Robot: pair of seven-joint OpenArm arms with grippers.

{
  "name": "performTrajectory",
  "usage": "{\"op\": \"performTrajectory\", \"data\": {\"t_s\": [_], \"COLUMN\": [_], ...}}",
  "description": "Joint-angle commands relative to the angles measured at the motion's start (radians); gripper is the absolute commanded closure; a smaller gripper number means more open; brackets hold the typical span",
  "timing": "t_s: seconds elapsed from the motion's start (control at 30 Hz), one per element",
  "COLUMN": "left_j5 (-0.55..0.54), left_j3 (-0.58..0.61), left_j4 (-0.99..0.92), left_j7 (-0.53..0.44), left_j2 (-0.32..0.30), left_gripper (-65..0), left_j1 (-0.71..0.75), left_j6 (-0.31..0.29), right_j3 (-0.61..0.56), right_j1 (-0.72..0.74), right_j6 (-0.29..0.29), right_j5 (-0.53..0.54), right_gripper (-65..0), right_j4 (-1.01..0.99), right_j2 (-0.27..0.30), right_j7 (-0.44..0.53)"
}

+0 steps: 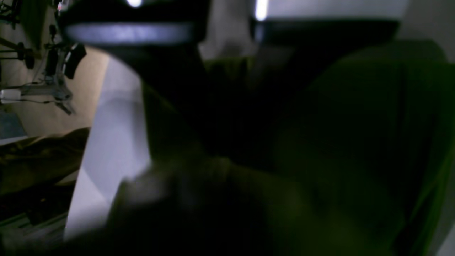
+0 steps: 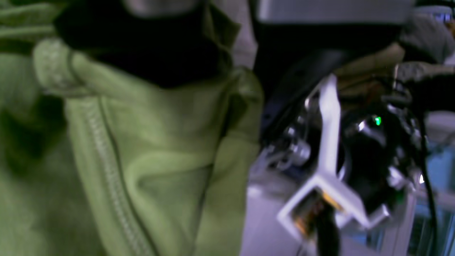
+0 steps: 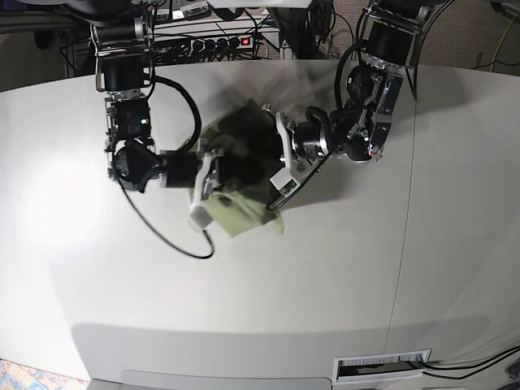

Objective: Fold the T-shirt properly
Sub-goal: 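Lift and fold the shirt bundle with both grippers toward each other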

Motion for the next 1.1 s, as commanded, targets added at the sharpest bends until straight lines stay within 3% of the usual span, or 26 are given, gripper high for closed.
{"op": "performTrajectory", "data": {"t_s": [0.0, 0.17, 0.37, 0.4, 0.5, 0.7, 0.87, 1.07], "left_j5": [-0.015, -0.016, -0.014, -0.01, 0.076, 0.174, 0.19, 0.394], "left_j3": [-0.002, -0.002, -0.002, -0.002, -0.002, -0.002, -0.002, -0.002], "left_j4": [0.013, 0.014, 0.07, 0.084, 0.126, 0.177, 0.178, 0.223], "left_j7": [-0.018, 0.014, 0.118, 0.127, 0.132, 0.134, 0.142, 0.158], "left_j2": [0.002, 0.002, -0.002, -0.003, -0.003, -0.003, -0.003, -0.003], "left_gripper": [0.0, 0.0, 0.0, 0.0, 0.0, 0.0, 0.0, 0.0], "left_j1": [-0.022, -0.033, -0.035, -0.035, -0.035, -0.034, -0.032, -0.032], "left_j6": [-0.003, -0.003, -0.002, 0.01, 0.051, 0.069, 0.068, 0.085], "right_j3": [-0.023, -0.095, -0.018, 0.0, 0.05, 0.098, 0.098, 0.098], "right_j1": [0.023, 0.026, 0.028, 0.028, 0.028, 0.028, 0.03, 0.033], "right_j6": [0.006, 0.006, 0.019, 0.019, 0.02, 0.031, 0.031, 0.031], "right_j5": [0.037, 0.035, -0.003, -0.002, 0.008, 0.166, 0.166, 0.166], "right_gripper": [0.0, 0.0, -0.5, -4.6, -14.3, -14.7, -14.7, -14.7], "right_j4": [0.019, 0.019, 0.019, 0.019, 0.019, 0.019, 0.024, 0.024], "right_j2": [0.005, 0.005, 0.006, 0.007, 0.014, 0.013, 0.011, 0.011], "right_j7": [0.016, 0.016, 0.016, 0.016, 0.016, 0.016, 0.016, 0.016]}}
